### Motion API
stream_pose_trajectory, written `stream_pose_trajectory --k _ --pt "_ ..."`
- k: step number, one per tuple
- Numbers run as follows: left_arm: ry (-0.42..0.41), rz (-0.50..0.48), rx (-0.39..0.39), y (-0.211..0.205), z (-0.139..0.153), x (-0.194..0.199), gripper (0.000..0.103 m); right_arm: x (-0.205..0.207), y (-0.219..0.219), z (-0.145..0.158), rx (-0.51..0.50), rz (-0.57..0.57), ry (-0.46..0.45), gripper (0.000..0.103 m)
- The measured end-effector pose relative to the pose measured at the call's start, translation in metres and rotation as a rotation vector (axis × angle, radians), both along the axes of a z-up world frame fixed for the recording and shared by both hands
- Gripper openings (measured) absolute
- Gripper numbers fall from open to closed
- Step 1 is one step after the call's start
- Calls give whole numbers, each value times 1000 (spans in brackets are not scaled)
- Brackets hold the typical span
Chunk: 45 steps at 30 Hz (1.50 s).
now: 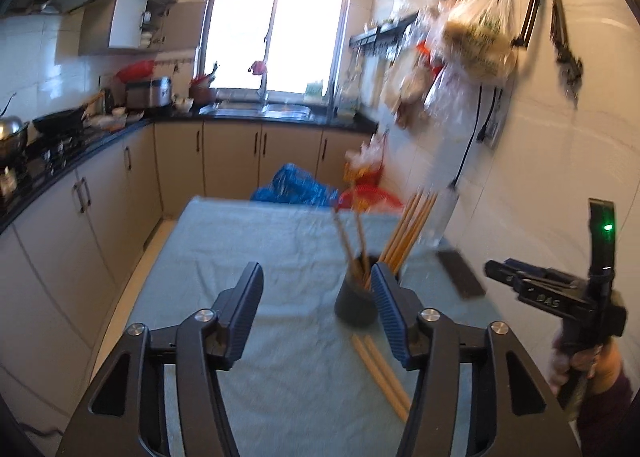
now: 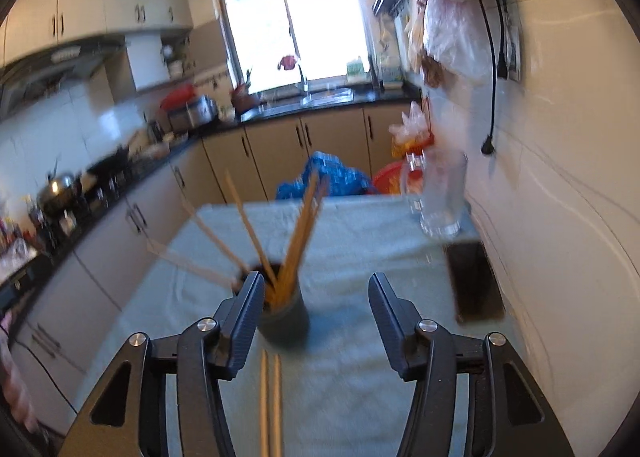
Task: Organize utensils
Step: 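Grasp a chopstick with the right tool while the left tool grasps another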
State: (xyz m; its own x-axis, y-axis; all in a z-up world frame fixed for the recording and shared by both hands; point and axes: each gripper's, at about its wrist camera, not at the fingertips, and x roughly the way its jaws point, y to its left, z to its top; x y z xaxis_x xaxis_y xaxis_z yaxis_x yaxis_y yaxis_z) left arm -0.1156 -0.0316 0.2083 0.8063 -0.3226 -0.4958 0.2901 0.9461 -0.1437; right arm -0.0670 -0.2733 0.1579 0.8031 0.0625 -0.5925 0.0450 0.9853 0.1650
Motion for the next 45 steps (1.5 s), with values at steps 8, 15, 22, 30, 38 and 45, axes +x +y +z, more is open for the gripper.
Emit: stream_pose_trajectory --k 8,15,22,30,38,45 --pt "140 172 143 6 -86 -17 56 -32 16 -80 12 71 181 59" --pt "215 164 176 -1 -122 -28 56 -29 55 -133 -19 190 285 46" --pt "256 106 168 -17 -132 -29 56 -17 74 -160 -78 194 310 33" --pt "334 -2 169 -49 -147 -16 56 -21 41 -165 -24 74 325 8" --pt "410 -119 211 -111 -170 11 56 -47 0 -166 80 2 316 8" --pt "463 -143 266 -140 -193 24 40 -47 -5 -165 107 5 309 8"
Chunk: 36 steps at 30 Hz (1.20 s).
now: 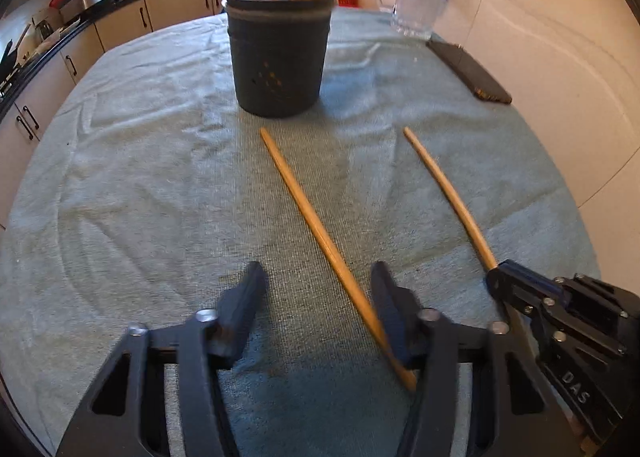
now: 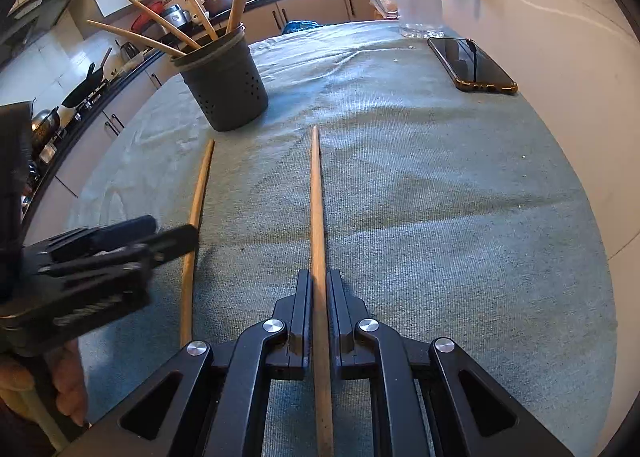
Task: Organize utensils
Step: 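Grasp a chopstick with the right tool while the left tool grasps another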
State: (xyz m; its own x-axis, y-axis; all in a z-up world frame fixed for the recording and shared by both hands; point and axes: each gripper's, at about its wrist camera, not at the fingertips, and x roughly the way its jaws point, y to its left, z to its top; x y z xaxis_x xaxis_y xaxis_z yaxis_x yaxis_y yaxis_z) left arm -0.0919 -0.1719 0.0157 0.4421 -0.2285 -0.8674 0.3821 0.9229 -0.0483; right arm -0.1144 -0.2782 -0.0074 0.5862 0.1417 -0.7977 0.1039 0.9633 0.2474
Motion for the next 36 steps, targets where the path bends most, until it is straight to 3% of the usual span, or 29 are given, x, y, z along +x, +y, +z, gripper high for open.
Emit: stream_pose_trajectory --k 1,2,7,10,13,18,20,21,28,36 --pt "-18 1 11 1 1 -1 19 0 0 0 0 2 -2 9" --pt "-8 -7 8 2 0 -1 11 0 1 0 1 3 -5 9" --pt "38 -16 6 28 1 -2 7 -6 -3 0 21 6 0 8" --pt "66 -26 16 49 3 -6 7 -13 -2 1 12 12 28 8" --pt "109 -19 -29 69 8 -2 7 -18 -1 1 11 28 49 10" --pt "75 -3 -15 73 16 13 9 -4 -1 4 18 34 57 22" --pt "78 -9 -17 69 16 24 23 8 -1 3 3 35 66 22" --pt "77 -8 -14 66 15 30 25 14 -1 2 2 32 74 22" --pt "79 -9 3 43 4 71 25 65 -1 2 -48 41 105 22" --pt "42 -39 13 28 2 85 25 107 4 3 -121 54 121 15"
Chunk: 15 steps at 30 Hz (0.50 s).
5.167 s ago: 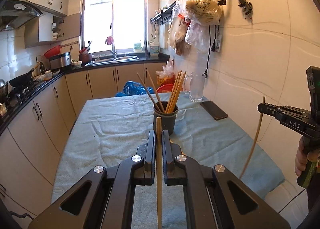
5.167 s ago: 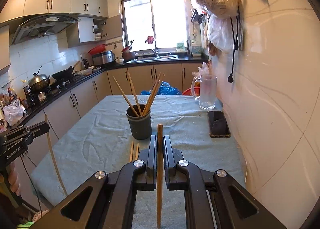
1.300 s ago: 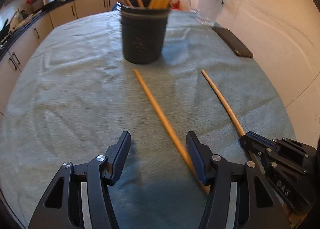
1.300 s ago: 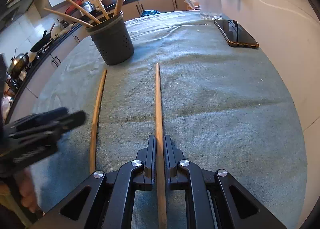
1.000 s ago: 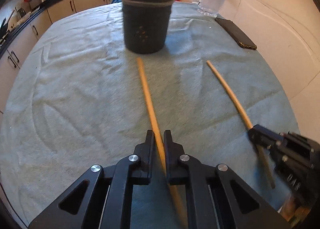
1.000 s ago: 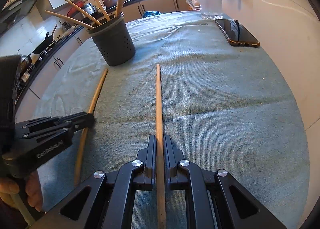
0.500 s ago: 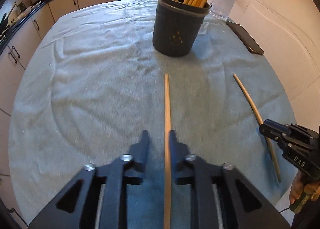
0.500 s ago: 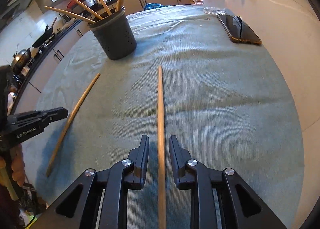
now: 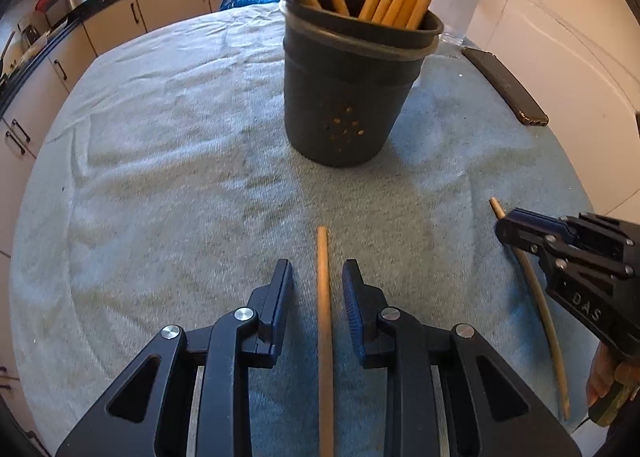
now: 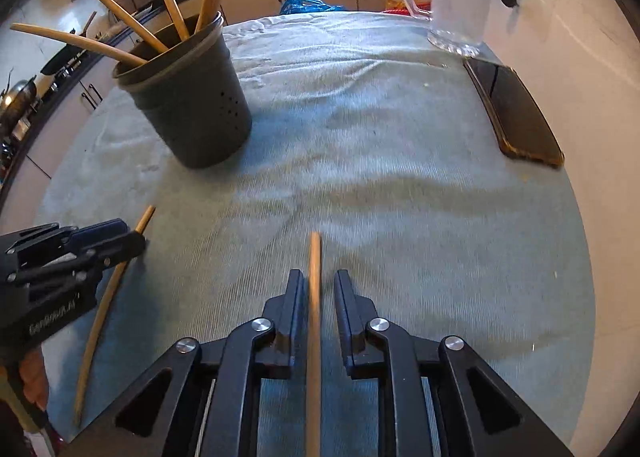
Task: Organize utensils
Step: 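Grasp a chopstick with the right tool while the left tool grasps another, then raise both held chopsticks upright and carry them over the black holder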
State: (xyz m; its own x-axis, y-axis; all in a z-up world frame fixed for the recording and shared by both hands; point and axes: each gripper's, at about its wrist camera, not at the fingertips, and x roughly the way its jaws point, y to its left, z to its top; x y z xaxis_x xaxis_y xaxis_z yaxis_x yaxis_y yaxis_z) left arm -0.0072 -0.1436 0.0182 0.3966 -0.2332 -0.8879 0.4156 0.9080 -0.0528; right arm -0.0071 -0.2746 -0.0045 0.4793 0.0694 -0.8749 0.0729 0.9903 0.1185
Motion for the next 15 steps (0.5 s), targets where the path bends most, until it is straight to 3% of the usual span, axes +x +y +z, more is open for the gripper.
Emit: stream_pose_trajectory --k 1,3,7,15 --pt "-9 -1 -3 -1 -1 0 25 2 -1 -1 0 -2 -4 12" --pt "-35 1 -2 -3 -2 -2 6 3 0 -2 -3 0 -20 7" --pt "-18 31 -62 8 4 -6 5 -2 -4 4 89 -12 -62 6" --pt "-151 54 -134 33 58 -42 5 -41 -3 62 144 -5 -261 6"
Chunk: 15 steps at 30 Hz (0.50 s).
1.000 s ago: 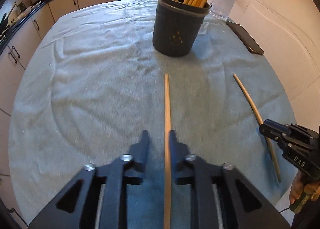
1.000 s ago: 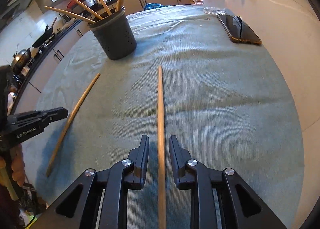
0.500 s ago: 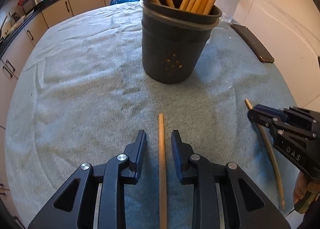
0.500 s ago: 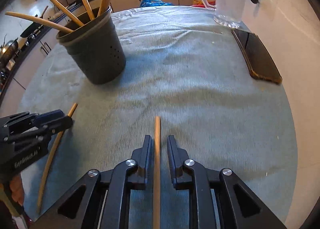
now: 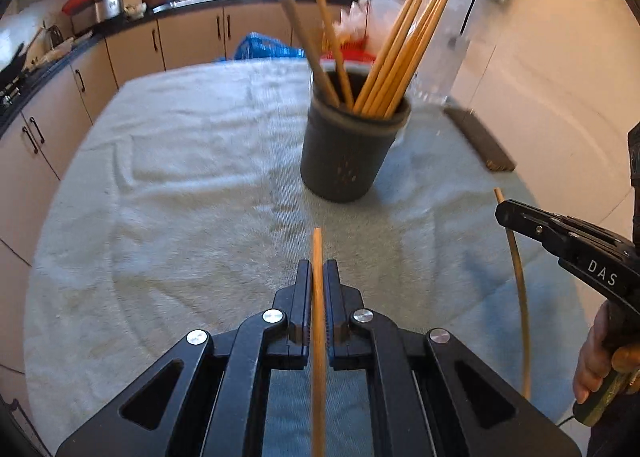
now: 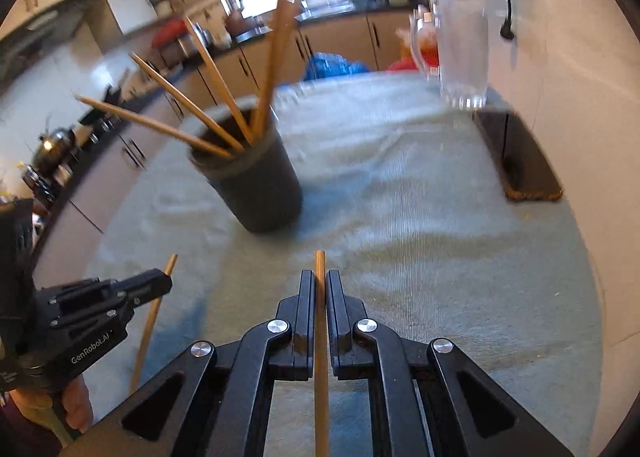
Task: Organize utensils
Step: 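Raise both held chopsticks upright and carry them over the black holder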
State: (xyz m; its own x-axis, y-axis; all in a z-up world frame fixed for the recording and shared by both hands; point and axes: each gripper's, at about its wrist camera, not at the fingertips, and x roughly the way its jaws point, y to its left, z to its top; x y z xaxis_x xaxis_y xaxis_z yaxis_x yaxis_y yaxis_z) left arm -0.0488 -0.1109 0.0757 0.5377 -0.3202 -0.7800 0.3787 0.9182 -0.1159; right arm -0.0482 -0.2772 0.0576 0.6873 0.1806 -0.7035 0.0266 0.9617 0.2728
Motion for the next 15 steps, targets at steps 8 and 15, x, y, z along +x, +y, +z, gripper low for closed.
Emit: stream_pose_trajectory --k 8,15 --pt "-162 11 -62 22 55 -54 5 -46 20 47 -64 1 -162 6" --pt "-237 24 -70 35 75 -86 5 -88 25 74 -59 -17 -257 6"
